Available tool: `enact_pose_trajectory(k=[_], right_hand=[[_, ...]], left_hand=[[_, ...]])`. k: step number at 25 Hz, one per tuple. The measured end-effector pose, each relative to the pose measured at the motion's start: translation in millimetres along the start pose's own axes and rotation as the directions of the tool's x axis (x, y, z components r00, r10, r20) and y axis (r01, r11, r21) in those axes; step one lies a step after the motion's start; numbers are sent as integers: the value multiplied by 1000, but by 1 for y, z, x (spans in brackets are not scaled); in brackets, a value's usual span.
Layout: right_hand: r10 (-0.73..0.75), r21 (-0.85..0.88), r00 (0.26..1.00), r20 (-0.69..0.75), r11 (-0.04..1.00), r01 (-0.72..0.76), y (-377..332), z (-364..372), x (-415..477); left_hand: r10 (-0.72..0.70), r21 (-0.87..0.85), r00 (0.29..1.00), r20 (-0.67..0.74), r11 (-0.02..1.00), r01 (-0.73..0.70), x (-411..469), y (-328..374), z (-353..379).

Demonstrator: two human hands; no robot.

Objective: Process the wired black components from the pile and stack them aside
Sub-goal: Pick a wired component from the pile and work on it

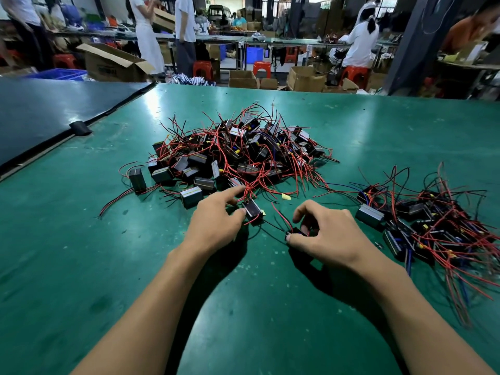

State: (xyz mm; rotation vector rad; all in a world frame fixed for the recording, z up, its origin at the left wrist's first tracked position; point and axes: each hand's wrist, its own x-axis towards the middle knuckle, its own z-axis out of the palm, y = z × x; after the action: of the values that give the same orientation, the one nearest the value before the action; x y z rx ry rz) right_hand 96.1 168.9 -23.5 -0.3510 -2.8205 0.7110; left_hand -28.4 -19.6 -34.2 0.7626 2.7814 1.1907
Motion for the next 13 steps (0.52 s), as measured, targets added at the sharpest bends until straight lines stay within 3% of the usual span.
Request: enact_pose_trajectory(k=[4, 10, 11, 13], right_hand=[[58, -34, 995, 81, 998, -55, 3, -3, 1], [116, -81, 991, 67, 991, -111, 8, -11, 4], [118, -85, 991, 70, 990, -112, 9, -12, 3], [115, -74, 991, 72, 991, -109, 8, -13, 2]], left_hand=[[80, 85, 989, 123, 992, -91, -6, 9, 2], [44, 15, 962, 268, 999, -50, -12, 16, -18], [50, 11, 966, 254, 998, -55, -13, 18, -20], [81, -27, 993, 90, 997, -79, -14, 20, -18]])
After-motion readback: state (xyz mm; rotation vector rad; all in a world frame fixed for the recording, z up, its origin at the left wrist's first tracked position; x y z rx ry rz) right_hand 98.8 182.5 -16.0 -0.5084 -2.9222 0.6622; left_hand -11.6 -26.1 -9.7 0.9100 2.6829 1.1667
